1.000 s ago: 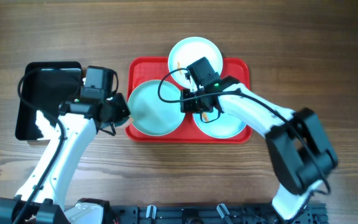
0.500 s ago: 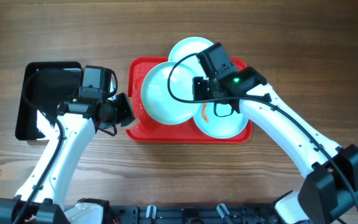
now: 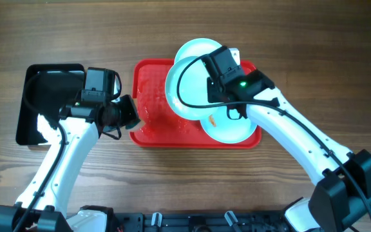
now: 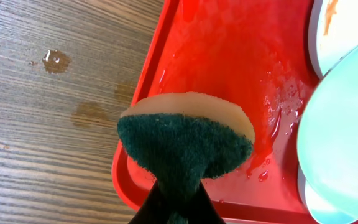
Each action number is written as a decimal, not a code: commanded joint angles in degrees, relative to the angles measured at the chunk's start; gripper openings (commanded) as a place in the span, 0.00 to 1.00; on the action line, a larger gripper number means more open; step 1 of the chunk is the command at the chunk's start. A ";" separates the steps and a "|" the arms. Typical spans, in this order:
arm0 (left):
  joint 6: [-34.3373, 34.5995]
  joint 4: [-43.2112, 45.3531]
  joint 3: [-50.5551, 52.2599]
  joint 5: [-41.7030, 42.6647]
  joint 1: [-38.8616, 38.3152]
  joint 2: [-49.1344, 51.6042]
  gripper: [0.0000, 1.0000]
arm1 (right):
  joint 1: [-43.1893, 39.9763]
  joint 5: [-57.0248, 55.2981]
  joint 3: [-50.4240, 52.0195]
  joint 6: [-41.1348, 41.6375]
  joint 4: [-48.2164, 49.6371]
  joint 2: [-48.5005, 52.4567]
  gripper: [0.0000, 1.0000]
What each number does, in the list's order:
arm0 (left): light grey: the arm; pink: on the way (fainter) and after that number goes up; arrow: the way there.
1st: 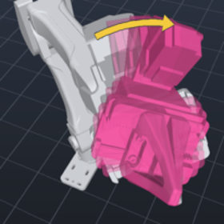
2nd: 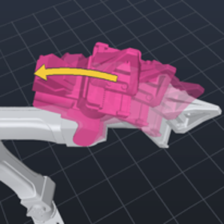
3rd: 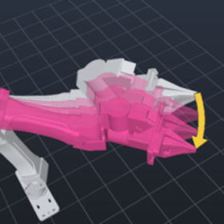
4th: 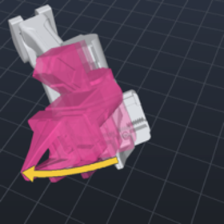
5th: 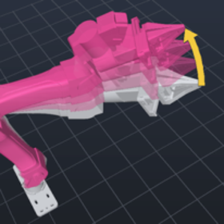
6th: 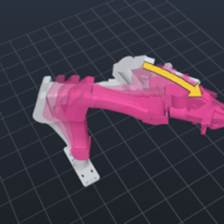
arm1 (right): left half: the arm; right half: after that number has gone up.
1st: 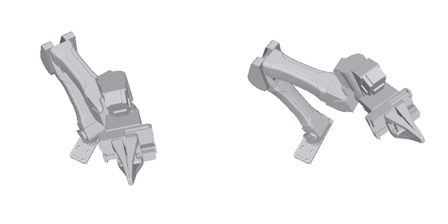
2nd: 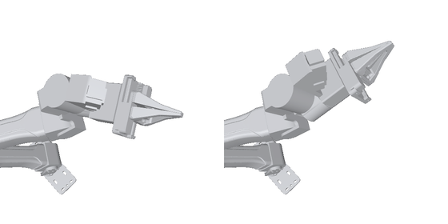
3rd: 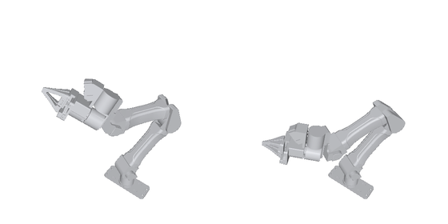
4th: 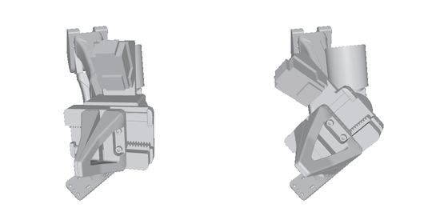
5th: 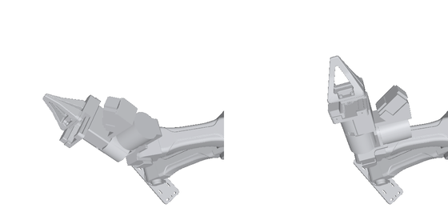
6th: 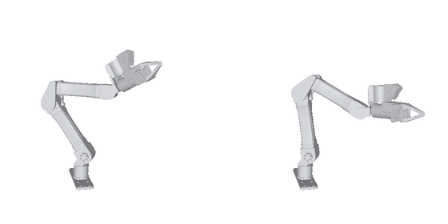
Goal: Clean dirty plates on tray and stack at the side
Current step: 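Lift the sponge off the plate and tilt the plate up with right gripper, then raise the cleaned plate on edge with the right gripper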
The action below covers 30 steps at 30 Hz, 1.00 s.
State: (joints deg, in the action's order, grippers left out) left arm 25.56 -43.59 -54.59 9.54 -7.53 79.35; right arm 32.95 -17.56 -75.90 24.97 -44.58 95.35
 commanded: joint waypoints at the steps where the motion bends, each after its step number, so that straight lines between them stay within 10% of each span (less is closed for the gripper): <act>1: -1.33 0.70 0.26 0.92 0.26 -0.59 0.04 | 2.67 -7.37 -1.53 -1.20 0.44 -1.03 0.04; 30: -1.31 2.25 2.71 0.92 0.26 -0.59 0.04 | 13.55 -26.67 -1.49 -10.67 3.45 -1.01 0.04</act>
State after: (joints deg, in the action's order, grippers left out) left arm 25.56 -42.37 -53.78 9.54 -7.53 79.35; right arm 44.29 -38.24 -75.90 19.49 -42.52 95.35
